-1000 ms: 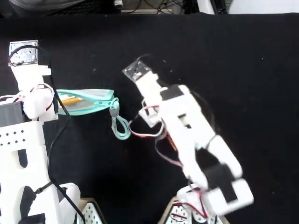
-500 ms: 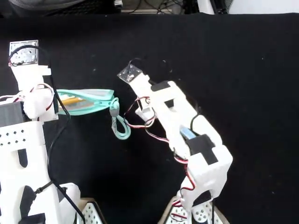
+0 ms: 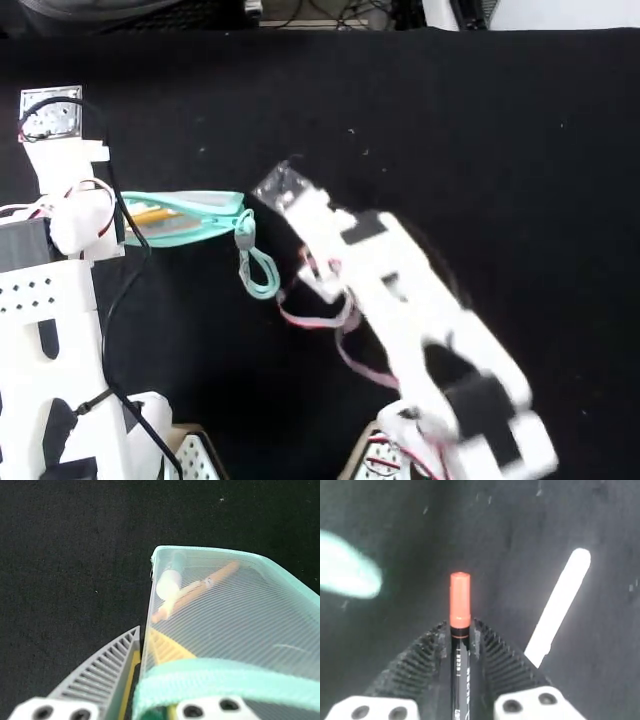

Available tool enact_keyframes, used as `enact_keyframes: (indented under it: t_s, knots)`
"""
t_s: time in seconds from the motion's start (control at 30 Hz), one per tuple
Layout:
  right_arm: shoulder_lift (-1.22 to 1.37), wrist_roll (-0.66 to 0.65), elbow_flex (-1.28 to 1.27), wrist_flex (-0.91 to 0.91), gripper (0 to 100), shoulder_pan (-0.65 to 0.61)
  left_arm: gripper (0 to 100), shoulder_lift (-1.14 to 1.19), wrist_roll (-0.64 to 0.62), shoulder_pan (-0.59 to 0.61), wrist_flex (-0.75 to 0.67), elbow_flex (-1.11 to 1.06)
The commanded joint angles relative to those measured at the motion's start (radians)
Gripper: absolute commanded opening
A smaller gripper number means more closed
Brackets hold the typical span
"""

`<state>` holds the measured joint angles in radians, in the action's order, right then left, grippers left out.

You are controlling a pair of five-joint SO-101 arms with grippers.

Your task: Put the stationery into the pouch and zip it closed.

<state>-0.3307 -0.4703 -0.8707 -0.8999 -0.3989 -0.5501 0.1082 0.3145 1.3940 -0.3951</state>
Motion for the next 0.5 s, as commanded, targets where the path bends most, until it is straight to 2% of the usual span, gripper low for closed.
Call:
enact_keyframes:
  t_s: [0.0, 0.17, 0.47]
  knots:
    - [-0.213, -0.052, -0.157, -0.046, 4.5, -0.012, 3, 0.020, 0.000, 0.008, -0.012, -0.030]
    - [-0.220, -0.153, -0.231, -0.098, 17.7, -0.012, 3, 0.020, -0.002, 0.008, -0.012, -0.030]
    - [-0.101, -0.155, -0.134, -0.098, 18.8, -0.015, 3, 0.020, -0.002, 0.012, -0.012, -0.030]
